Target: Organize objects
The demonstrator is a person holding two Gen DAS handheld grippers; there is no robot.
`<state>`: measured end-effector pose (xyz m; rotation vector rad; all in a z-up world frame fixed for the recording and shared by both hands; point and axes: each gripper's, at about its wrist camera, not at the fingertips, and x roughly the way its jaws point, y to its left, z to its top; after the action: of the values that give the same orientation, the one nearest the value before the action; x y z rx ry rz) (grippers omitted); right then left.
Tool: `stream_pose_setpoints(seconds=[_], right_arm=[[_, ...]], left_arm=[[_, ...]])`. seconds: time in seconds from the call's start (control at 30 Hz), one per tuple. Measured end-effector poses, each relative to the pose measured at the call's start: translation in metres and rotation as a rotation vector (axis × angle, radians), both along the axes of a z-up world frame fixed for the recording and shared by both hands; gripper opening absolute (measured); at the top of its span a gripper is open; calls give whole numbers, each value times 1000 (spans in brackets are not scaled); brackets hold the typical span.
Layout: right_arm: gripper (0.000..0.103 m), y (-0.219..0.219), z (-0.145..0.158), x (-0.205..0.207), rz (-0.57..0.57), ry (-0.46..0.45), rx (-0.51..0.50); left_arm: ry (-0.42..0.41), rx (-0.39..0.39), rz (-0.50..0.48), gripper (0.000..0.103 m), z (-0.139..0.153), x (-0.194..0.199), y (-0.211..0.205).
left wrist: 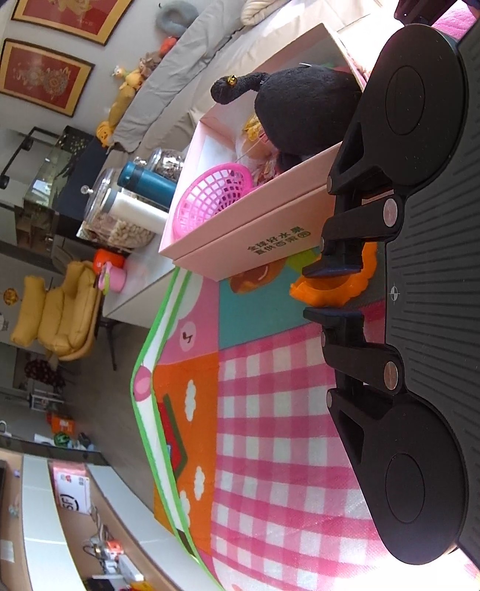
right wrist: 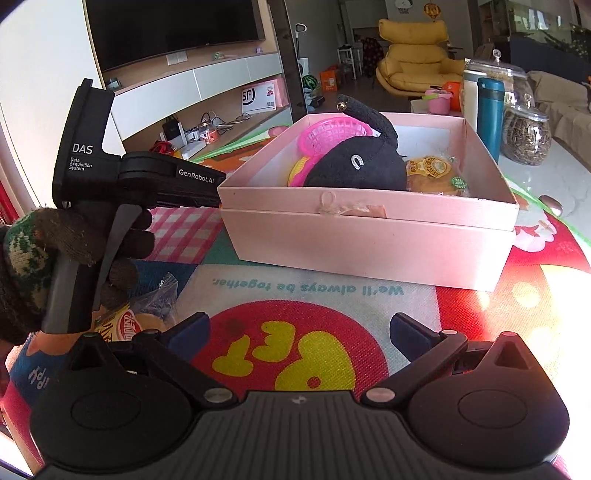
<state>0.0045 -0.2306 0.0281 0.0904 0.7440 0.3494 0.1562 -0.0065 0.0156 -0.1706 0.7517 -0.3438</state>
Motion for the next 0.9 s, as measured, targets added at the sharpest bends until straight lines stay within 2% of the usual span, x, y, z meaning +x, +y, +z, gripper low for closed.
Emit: stream_pose_setpoints(seconds=[0.3,0.6,0.7,0.9], right_arm=[[103,1,-1,1,-2,1,-3],[103,3,-2,3,-1,3,-27],[103,6,-2,4,2,5,-48],[103,18,-5,3,23,12,-143]], left_arm=[[21,97,1,14,11,-37,13],[16,169,45,16,17,-124,62],[12,143,57,17,14,-142,74],[-18,42,100,19,6,-145,82]])
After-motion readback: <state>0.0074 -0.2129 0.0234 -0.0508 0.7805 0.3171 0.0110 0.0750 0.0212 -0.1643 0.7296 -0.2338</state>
